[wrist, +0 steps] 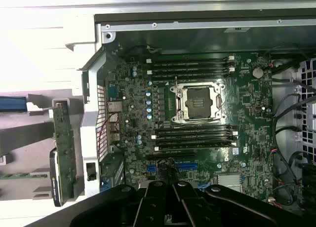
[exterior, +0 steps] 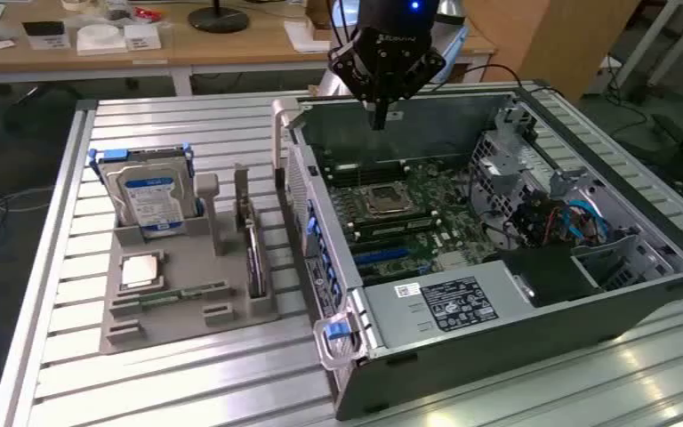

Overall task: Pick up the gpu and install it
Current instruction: 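Reach for the gpu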

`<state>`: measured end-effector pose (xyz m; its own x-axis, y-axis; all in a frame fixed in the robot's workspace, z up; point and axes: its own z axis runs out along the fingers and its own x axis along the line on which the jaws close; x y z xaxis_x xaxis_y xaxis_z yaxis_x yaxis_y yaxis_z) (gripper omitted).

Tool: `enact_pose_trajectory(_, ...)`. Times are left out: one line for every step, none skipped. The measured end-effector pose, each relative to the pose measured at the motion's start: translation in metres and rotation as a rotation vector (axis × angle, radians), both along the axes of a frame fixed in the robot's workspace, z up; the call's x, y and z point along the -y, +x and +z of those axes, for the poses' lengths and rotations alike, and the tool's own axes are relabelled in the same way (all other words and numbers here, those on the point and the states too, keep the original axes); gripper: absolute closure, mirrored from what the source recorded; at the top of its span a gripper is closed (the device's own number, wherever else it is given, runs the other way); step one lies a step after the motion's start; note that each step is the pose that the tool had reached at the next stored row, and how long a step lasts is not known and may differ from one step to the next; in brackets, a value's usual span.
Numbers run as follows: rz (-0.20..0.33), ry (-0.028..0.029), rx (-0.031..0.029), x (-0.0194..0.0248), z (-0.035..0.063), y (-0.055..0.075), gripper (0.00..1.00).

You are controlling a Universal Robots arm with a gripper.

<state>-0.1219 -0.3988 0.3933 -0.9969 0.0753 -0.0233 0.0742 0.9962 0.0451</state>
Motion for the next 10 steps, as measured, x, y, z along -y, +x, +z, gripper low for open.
enact_pose_trajectory(0.0,0.0,0.0,0.0,0.0,0.0,0.89)
enact_pose_trajectory(0.0,0.0,0.0,0.0,0.0,0.0,0.89)
enact_pose_trajectory(0.0,0.0,0.0,0.0,0.0,0.0,0.89)
enact_pose_trajectory(0.0,0.0,0.0,0.0,0.0,0.0,0.89)
enact_pose_trajectory(0.0,0.0,0.0,0.0,0.0,0.0,0.89)
enact_pose_trajectory(0.0,0.0,0.0,0.0,0.0,0.0,0.89)
enact_pose_trajectory(0.0,-0.0001,0.0,0.0,0.0,0.0,0.89)
enact_pose_trajectory(0.0,0.0001,0.0001,0.0,-0.0001,-0.0004,0.89)
enact_pose_trajectory(0.0,0.0002,0.0002,0.0,-0.0001,-0.001,0.89)
enact_pose_trajectory(0.0,0.0001,0.0001,0.0,-0.0001,-0.0015,0.89)
